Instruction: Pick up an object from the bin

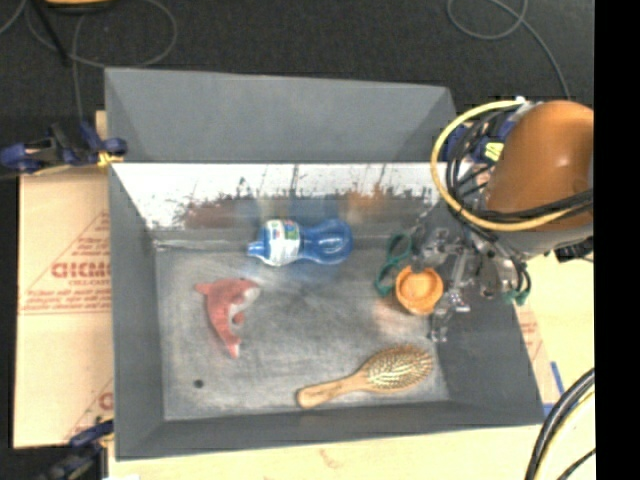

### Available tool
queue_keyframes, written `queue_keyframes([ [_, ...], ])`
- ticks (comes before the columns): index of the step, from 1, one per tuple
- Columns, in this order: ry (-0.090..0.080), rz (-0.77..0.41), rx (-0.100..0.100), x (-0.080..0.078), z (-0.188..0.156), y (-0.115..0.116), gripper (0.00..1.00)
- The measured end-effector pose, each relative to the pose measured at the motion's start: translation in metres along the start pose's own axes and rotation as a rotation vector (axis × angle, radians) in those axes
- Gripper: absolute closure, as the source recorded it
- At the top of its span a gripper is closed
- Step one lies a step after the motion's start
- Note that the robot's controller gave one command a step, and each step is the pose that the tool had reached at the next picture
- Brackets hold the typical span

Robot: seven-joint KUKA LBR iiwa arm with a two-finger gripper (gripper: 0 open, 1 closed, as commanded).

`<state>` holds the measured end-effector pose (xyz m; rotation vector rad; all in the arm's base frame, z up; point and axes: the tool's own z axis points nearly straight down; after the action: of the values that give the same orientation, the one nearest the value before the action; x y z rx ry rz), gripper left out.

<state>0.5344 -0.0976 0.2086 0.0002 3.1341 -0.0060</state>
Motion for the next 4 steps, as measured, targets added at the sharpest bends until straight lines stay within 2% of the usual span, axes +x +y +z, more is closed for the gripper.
queue_keyframes([
  [1,0.012,-0.037,-0.003,-0.005,0.036,0.013,0.00],
  [2,-0.010,-0.081,0.001,-0.036,0.053,0.010,0.00],
  [3,0.001,-0.222,-0.002,-0.048,0.111,-0.011,0.00],
  [4,0.000,-0.387,-0.004,-0.070,0.128,-0.019,0.00],
])
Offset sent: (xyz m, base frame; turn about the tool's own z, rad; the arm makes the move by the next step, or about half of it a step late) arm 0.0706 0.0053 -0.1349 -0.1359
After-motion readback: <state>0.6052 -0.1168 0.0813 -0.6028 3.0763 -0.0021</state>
